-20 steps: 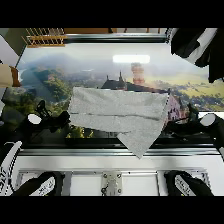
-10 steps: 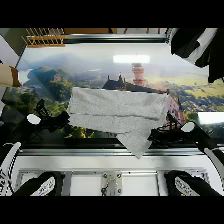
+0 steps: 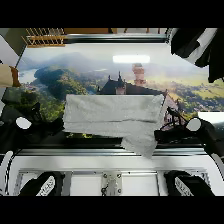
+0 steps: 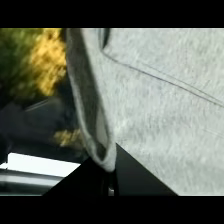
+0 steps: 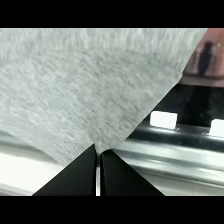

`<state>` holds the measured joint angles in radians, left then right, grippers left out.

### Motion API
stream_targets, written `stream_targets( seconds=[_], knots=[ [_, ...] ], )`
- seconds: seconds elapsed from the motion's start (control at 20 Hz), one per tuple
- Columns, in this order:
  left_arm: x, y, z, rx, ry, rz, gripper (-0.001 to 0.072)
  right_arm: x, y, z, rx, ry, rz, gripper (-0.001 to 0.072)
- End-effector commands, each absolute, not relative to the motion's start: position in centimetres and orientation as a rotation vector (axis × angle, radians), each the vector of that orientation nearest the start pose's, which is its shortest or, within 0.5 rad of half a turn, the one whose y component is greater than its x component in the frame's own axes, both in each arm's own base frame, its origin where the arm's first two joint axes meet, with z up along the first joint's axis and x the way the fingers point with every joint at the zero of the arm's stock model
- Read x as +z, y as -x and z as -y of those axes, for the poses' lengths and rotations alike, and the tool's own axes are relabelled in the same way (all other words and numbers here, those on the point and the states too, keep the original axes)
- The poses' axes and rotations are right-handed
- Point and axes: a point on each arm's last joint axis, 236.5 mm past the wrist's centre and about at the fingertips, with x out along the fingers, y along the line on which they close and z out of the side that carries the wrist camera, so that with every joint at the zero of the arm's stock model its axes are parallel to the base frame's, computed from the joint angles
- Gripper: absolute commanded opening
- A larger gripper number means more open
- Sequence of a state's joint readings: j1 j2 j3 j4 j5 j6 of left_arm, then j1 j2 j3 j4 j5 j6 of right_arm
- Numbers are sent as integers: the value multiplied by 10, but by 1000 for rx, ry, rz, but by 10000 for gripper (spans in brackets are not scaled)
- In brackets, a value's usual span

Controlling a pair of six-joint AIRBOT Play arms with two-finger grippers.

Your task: Fold the clothes and pants, and hang the long-sleeved shirts on hangers.

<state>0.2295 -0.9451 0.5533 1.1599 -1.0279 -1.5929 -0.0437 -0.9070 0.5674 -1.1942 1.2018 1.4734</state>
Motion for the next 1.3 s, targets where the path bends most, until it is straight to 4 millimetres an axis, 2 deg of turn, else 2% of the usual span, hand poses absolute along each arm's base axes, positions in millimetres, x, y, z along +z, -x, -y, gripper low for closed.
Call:
stream_targets(
  seconds=[0.0, 0.15, 0.35, 0.5, 0.85, 1.05, 1.1, 1.15, 1.2, 1.25],
  knots=[
    [-58, -216, 27, 22, 505, -1431, 9, -26, -213, -55, 190, -229, -1473, 19],
    [-46, -231, 41, -38, 442, -1403, 9, -10, -235, -54, 191, -227, -1433, 19],
    [-42, -276, 41, -48, 429, -1406, 9, -3, -273, -52, 184, -229, -1407, 18],
    [-51, -314, 37, -41, 440, -1421, 9, -9, -305, -55, 183, -253, -1388, 18],
    [-77, -373, 49, -72, 441, -1489, 9, -29, -378, -67, 166, -392, -1252, 20],
    [-79, -400, 62, -101, 546, -1470, 9, -19, -421, -69, 134, -497, -1083, 30],
    [-79, -405, 64, -108, 559, -1467, 10, -14, -431, -68, 123, -524, -1037, 62],
    [-79, -409, 65, -110, 562, -1462, 84, -9, -440, -67, 113, -552, -994, 262],
    [-79, -414, 65, -111, 559, -1455, 422, -4, -449, -66, 105, -581, -954, 531],
    [-77, -418, 65, -111, 557, -1444, 648, 3, -457, -65, 95, -609, -911, 648]
  ],
)
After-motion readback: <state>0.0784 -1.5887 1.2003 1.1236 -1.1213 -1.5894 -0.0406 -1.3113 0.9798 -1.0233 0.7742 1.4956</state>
